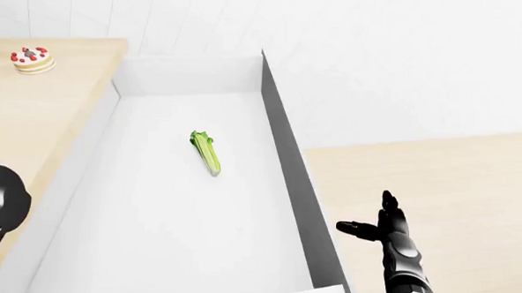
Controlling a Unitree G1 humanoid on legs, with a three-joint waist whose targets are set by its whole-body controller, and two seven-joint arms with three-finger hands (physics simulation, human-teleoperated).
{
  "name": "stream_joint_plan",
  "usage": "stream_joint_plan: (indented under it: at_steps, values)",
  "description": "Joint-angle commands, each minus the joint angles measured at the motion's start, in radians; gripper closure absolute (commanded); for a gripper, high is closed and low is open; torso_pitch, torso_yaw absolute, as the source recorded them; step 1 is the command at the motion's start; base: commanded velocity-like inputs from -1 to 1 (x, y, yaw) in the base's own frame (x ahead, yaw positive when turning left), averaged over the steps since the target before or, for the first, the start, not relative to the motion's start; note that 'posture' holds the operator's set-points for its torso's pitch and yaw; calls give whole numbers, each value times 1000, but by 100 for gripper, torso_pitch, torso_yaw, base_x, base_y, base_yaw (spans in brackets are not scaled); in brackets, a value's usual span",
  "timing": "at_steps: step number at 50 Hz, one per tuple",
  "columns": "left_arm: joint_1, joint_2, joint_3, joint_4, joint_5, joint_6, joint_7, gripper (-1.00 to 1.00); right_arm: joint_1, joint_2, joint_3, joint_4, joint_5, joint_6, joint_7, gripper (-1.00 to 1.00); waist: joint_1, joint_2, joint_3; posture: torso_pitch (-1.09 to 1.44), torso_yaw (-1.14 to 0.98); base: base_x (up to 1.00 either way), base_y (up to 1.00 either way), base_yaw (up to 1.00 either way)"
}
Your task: Close the right drawer.
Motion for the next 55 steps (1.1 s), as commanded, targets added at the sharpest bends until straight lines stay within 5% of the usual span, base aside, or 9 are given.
stream_joint_plan:
  at_steps: [1,55]
  values:
    - [-30,8,5,-4,5,-3,3,-100,-31,-22,-4,-34,0,-27,-3,-100,0,-4,-26,0,0,0,0,0]
    - [-37,21,12,-3,-4,0,0,-100,-57,123,65,-58,-77,-62,-9,-100,-3,9,-28,0,0,0,0,0]
